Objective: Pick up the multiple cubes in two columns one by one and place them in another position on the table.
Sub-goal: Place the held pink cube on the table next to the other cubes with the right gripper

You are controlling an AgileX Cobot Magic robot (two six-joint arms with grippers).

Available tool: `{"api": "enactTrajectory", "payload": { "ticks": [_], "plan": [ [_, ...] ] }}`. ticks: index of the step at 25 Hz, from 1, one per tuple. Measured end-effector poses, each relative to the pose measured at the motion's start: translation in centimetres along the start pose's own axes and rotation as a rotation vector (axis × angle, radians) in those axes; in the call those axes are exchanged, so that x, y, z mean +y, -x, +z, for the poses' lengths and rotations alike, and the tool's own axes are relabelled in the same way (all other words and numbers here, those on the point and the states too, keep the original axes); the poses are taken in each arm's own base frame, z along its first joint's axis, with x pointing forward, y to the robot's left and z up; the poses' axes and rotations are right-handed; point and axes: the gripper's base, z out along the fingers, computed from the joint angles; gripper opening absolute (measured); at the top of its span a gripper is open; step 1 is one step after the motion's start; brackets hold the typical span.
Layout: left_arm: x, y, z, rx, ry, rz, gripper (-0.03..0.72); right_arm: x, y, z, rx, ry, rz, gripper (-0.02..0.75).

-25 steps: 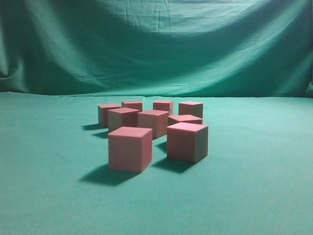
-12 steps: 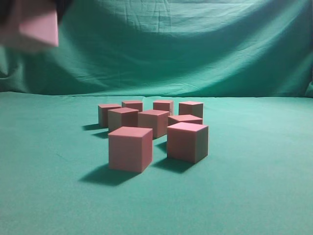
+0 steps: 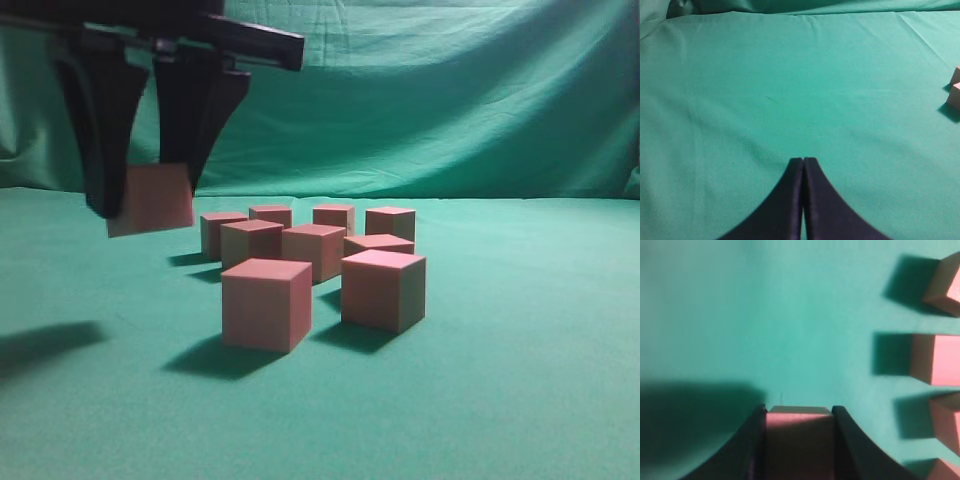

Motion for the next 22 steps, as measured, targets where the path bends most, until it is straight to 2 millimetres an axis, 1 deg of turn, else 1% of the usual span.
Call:
{"api": "enactTrajectory", "payload": {
  "ticks": [6, 15, 22],
  "plan": [
    [0.0, 0.0, 0.0, 0.000, 0.000, 0.000, 0.000, 0.1, 0.2, 1.2, -0.006, -0.004, 0.062, 0.258],
    [0.0, 0.0, 0.0, 0.000, 0.000, 0.000, 0.000, 0.1, 0.1, 1.4, 0.004, -0.008, 0.061, 0.258],
    [0.0, 0.0, 0.0, 0.000, 0.000, 0.000, 0.000, -0.1, -1.4, 3.0, 0.049, -0.016, 0.055, 0.258]
  ]
}}
